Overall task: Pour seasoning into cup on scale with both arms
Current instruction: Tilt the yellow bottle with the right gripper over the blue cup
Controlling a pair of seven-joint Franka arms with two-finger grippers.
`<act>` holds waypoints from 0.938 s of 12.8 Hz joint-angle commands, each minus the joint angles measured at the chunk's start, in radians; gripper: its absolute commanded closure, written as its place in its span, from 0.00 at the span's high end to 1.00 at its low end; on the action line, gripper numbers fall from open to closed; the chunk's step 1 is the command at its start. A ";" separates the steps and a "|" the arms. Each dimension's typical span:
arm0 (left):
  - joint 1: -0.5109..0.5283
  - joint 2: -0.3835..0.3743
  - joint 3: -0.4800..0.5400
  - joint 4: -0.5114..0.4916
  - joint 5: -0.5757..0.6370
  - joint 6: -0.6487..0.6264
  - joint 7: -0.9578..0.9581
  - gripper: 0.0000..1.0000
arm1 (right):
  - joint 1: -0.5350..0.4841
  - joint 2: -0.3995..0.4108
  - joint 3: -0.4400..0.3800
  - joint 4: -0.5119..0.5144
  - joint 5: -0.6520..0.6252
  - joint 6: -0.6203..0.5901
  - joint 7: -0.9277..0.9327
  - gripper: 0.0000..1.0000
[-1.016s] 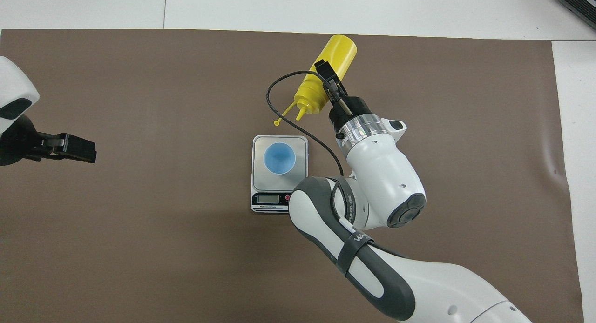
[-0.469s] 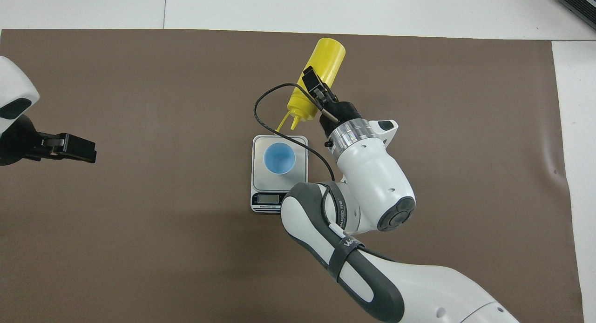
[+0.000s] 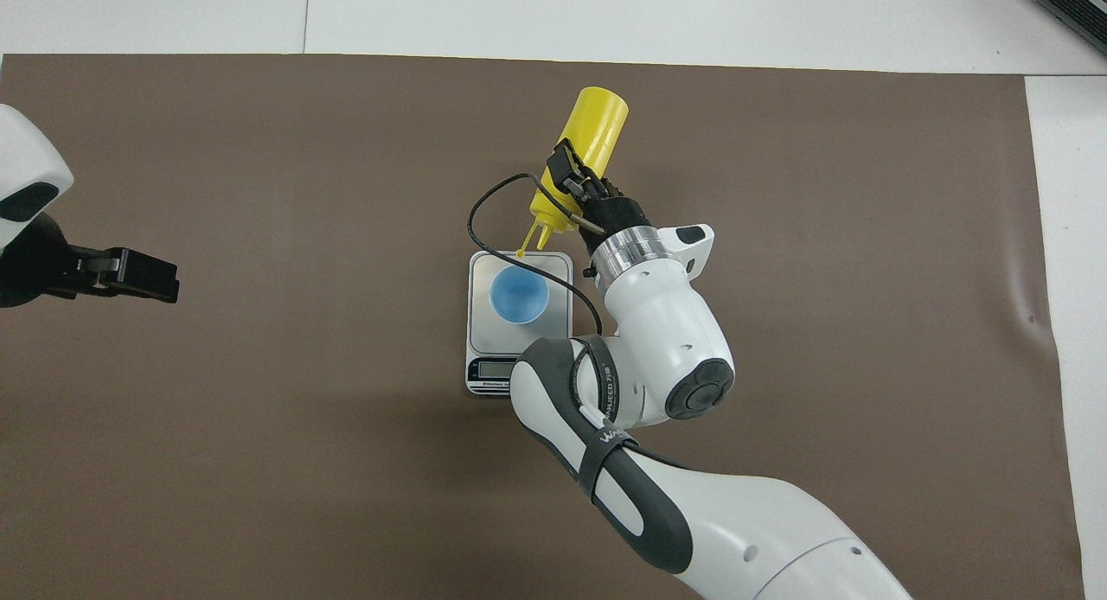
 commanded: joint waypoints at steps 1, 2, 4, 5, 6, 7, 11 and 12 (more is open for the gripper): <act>0.012 -0.016 -0.007 -0.008 0.012 -0.011 0.003 1.00 | 0.056 0.034 -0.051 0.042 0.016 0.026 -0.031 0.00; 0.012 -0.016 -0.007 -0.006 0.012 -0.011 0.003 1.00 | 0.089 0.044 -0.086 0.042 0.019 0.026 -0.031 0.00; 0.012 -0.016 -0.007 -0.006 0.012 -0.011 0.003 1.00 | 0.187 0.080 -0.178 0.044 0.055 0.026 -0.030 0.00; 0.012 -0.016 -0.007 -0.006 0.012 -0.011 0.003 1.00 | 0.231 0.092 -0.224 0.042 0.062 0.026 -0.030 0.00; 0.012 -0.016 -0.007 -0.008 0.012 -0.011 0.003 1.00 | 0.242 0.093 -0.238 0.044 0.075 0.026 -0.030 0.00; 0.012 -0.016 -0.007 -0.006 0.012 -0.011 0.003 1.00 | 0.242 0.094 -0.239 0.045 0.076 0.026 -0.030 0.00; 0.012 -0.016 -0.007 -0.006 0.012 -0.011 0.003 1.00 | 0.238 0.081 -0.241 0.085 0.117 0.023 -0.026 0.00; 0.012 -0.016 -0.007 -0.006 0.012 -0.011 0.003 1.00 | 0.239 0.072 -0.241 0.090 0.145 0.022 -0.026 0.00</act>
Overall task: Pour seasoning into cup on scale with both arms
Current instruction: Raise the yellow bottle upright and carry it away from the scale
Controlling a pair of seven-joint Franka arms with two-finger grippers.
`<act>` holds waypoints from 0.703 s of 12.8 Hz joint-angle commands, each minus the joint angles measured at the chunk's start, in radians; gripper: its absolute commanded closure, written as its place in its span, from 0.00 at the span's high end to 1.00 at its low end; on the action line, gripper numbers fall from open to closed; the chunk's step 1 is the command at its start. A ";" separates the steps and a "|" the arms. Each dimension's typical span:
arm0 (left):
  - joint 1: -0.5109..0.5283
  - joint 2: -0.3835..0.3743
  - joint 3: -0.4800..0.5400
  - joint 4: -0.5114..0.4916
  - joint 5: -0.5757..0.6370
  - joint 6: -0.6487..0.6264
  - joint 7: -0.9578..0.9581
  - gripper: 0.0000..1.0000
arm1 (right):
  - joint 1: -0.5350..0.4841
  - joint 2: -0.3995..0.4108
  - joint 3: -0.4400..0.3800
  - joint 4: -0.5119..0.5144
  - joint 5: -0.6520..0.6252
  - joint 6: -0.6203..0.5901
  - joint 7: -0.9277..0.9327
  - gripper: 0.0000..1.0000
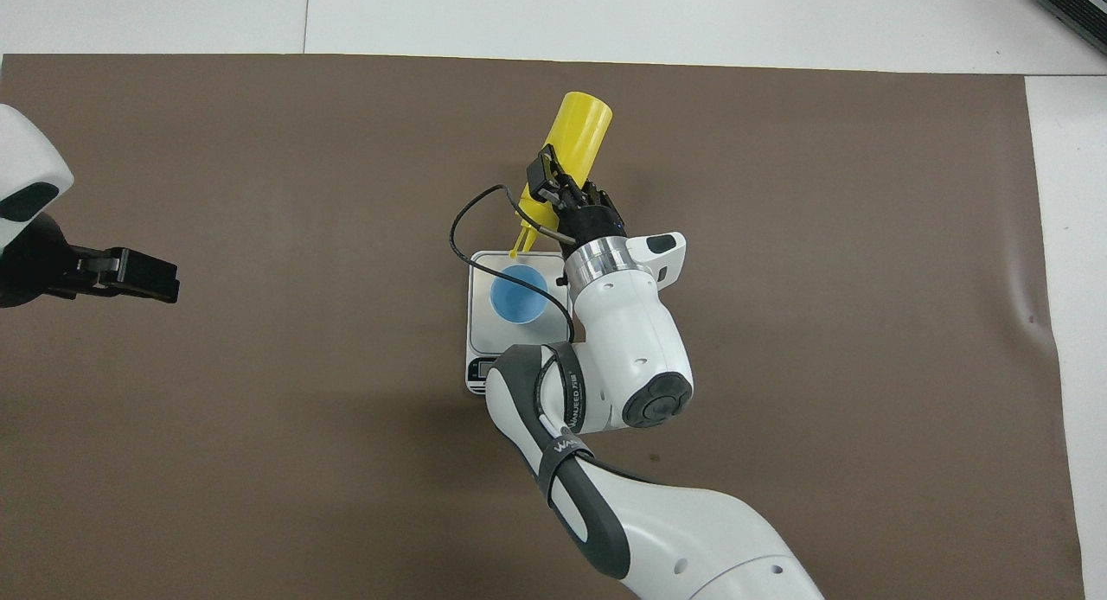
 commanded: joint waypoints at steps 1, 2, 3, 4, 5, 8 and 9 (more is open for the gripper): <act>0.012 -0.016 -0.007 -0.006 0.012 -0.011 0.003 1.00 | 0.004 -0.029 -0.002 0.033 0.075 0.016 -0.023 0.00; 0.012 -0.016 -0.007 -0.006 0.012 -0.011 0.003 1.00 | 0.001 -0.044 0.000 0.033 0.095 0.013 -0.015 0.00; 0.012 -0.016 -0.007 -0.006 0.012 -0.011 0.003 1.00 | -0.004 -0.058 0.001 0.033 0.135 0.013 -0.018 0.00; 0.012 -0.016 -0.007 -0.006 0.012 -0.011 0.003 1.00 | -0.008 -0.075 0.001 0.033 0.174 0.012 -0.018 0.00; 0.012 -0.016 -0.007 -0.006 0.012 -0.011 0.003 1.00 | -0.013 -0.093 0.003 0.033 0.216 0.007 -0.017 0.00; 0.012 -0.016 -0.007 -0.006 0.012 -0.011 0.005 1.00 | -0.031 -0.156 0.003 0.028 0.366 -0.043 -0.018 0.00; 0.012 -0.016 -0.007 -0.006 0.012 -0.011 0.003 1.00 | -0.048 -0.181 0.001 0.020 0.380 -0.083 -0.024 0.00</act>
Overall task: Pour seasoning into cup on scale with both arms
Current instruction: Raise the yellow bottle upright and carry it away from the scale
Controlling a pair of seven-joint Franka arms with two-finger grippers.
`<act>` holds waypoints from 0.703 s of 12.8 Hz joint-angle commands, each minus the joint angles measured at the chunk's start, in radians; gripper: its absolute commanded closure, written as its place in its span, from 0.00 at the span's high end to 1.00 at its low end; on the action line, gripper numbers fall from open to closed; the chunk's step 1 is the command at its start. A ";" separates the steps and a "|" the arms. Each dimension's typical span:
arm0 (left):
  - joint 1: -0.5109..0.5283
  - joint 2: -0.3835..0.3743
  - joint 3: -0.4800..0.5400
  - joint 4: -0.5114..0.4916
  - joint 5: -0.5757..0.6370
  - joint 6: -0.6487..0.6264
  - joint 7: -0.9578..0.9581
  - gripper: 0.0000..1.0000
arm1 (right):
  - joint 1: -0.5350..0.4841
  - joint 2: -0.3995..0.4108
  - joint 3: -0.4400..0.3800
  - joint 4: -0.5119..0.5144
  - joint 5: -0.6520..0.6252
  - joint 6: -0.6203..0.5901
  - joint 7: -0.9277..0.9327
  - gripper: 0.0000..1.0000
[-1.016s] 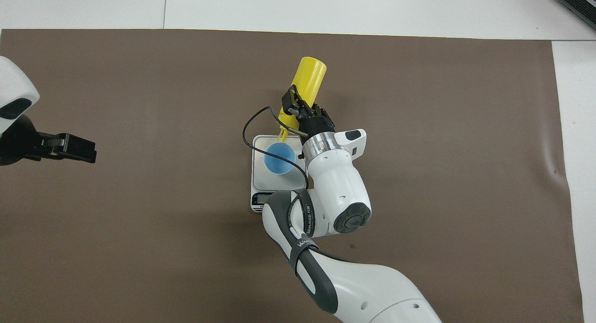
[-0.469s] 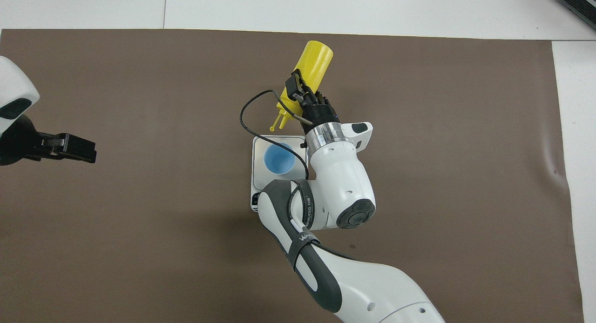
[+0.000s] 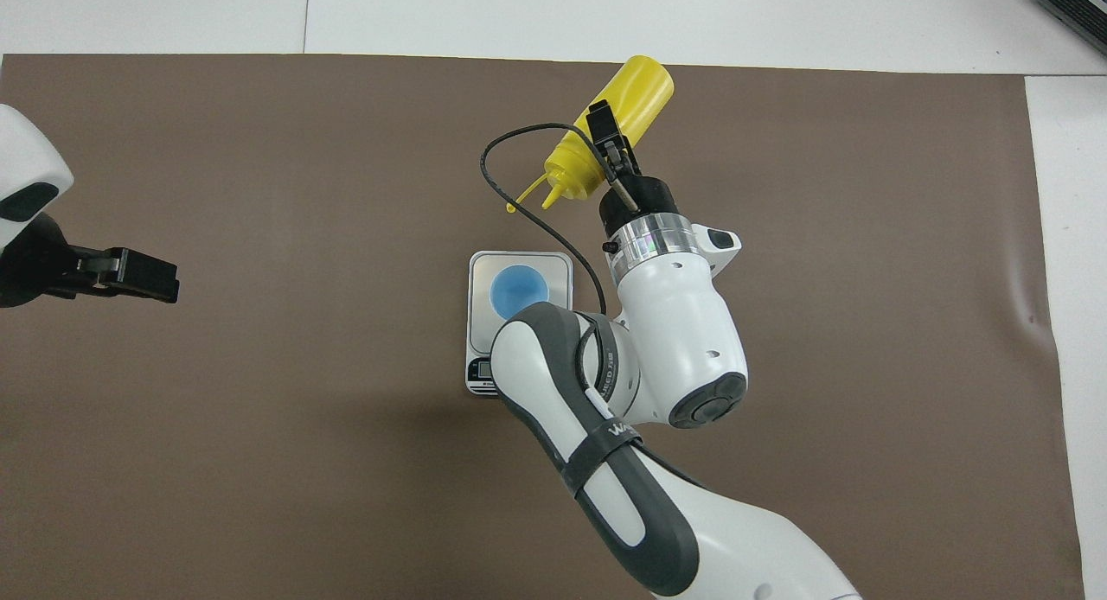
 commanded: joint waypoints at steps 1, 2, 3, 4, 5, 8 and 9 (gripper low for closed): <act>0.012 -0.016 -0.007 -0.006 0.012 -0.011 0.003 1.00 | -0.053 -0.079 0.005 -0.019 0.043 -0.091 -0.033 0.00; 0.012 -0.016 -0.007 -0.006 0.012 -0.011 0.003 1.00 | -0.075 -0.087 0.002 -0.019 0.038 -0.137 -0.045 0.00; 0.012 -0.016 -0.007 -0.006 0.012 -0.011 0.003 1.00 | -0.095 -0.093 0.000 -0.019 0.038 -0.164 -0.097 0.00; 0.012 -0.016 -0.007 -0.006 0.012 -0.011 0.003 1.00 | -0.112 -0.096 0.002 -0.019 0.038 -0.178 -0.150 0.00; 0.012 -0.016 -0.007 -0.006 0.012 -0.011 0.003 1.00 | -0.124 -0.098 0.002 -0.019 0.038 -0.195 -0.193 0.00; 0.012 -0.016 -0.007 -0.006 0.012 -0.011 0.003 1.00 | -0.146 -0.099 0.002 -0.020 0.038 -0.214 -0.307 0.00; 0.012 -0.016 -0.007 -0.006 0.012 -0.011 0.003 1.00 | -0.161 -0.099 0.002 -0.022 0.038 -0.231 -0.360 0.00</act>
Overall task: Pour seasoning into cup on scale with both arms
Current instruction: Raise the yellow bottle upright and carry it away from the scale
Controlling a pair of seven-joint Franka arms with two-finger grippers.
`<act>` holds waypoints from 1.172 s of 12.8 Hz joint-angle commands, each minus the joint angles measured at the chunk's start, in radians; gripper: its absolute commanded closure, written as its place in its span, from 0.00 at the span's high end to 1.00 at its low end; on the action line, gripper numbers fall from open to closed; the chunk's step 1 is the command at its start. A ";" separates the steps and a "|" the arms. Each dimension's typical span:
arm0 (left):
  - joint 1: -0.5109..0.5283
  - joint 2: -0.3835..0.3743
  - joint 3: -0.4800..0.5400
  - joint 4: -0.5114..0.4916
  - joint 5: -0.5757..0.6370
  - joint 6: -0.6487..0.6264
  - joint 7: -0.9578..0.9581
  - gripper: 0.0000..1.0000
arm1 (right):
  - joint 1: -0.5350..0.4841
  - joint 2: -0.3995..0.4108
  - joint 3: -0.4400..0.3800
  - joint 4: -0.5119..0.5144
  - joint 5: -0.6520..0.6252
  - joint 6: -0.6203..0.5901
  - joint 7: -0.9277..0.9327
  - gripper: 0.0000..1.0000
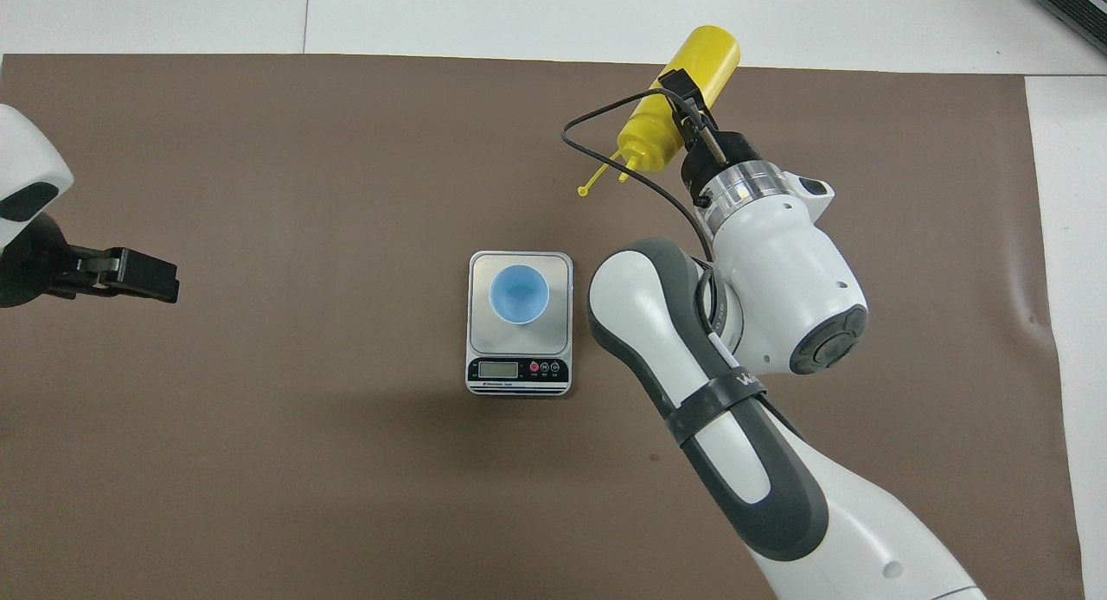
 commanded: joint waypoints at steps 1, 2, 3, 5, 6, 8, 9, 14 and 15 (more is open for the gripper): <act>0.012 -0.016 -0.007 -0.006 0.012 -0.011 0.003 1.00 | -0.040 -0.039 0.004 -0.017 0.017 -0.054 -0.166 0.00; 0.012 -0.016 -0.007 -0.006 0.012 -0.011 0.003 1.00 | -0.065 -0.047 0.004 -0.015 0.017 -0.092 -0.216 0.00; 0.012 -0.016 -0.007 -0.006 0.012 -0.011 0.003 1.00 | -0.085 -0.057 0.002 -0.017 0.017 -0.125 -0.246 0.00; 0.012 -0.016 -0.007 -0.006 0.012 -0.011 0.003 1.00 | -0.115 -0.073 0.002 -0.021 0.006 -0.160 -0.309 0.00; 0.011 -0.016 -0.007 -0.006 0.012 -0.010 0.003 1.00 | -0.128 -0.080 0.002 -0.026 0.006 -0.171 -0.359 0.00; 0.003 -0.016 -0.007 -0.006 0.012 -0.006 0.003 1.00 | -0.142 -0.090 0.002 -0.037 0.006 -0.179 -0.427 0.00; 0.000 -0.013 -0.007 -0.006 0.012 -0.005 0.005 1.00 | -0.148 -0.094 0.002 -0.040 0.006 -0.186 -0.447 0.00; 0.015 0.004 -0.005 -0.006 0.012 0.052 0.009 1.00 | -0.204 -0.134 0.001 -0.060 0.005 -0.252 -0.539 0.00; 0.009 0.010 -0.002 -0.006 0.012 0.046 0.008 1.00 | -0.215 -0.136 -0.001 -0.058 0.003 -0.280 -0.539 0.00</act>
